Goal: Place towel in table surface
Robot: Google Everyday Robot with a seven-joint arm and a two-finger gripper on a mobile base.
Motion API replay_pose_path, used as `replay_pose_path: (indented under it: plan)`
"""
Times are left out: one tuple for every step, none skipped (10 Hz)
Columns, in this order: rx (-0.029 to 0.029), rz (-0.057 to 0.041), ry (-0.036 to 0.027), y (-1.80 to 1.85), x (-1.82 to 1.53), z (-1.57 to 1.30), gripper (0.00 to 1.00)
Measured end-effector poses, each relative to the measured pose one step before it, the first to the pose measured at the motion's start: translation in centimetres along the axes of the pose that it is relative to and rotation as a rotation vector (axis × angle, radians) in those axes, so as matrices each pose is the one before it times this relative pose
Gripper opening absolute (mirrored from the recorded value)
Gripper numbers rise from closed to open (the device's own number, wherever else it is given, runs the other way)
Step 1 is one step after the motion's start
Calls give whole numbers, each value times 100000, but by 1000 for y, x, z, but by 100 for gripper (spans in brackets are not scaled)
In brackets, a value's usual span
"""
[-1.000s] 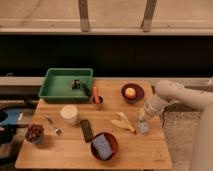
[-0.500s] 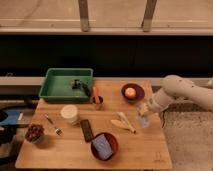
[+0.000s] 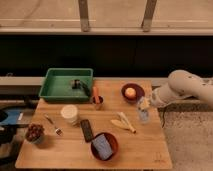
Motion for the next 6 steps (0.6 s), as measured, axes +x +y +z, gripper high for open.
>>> replay_pose_path:
  plan:
    - [-148,-1200,-1210,381,-74,-487,0]
    - [-326,-1398,-1157,401,4,-376,0]
    - [-14,-1392,-1234,358,-77,-484,0]
    - [49,-489,-534,91,-38,-203,0]
    - [107,-292,-552,31,-83,-201,0]
    - [441,132,-170,-175,56,-6,0]
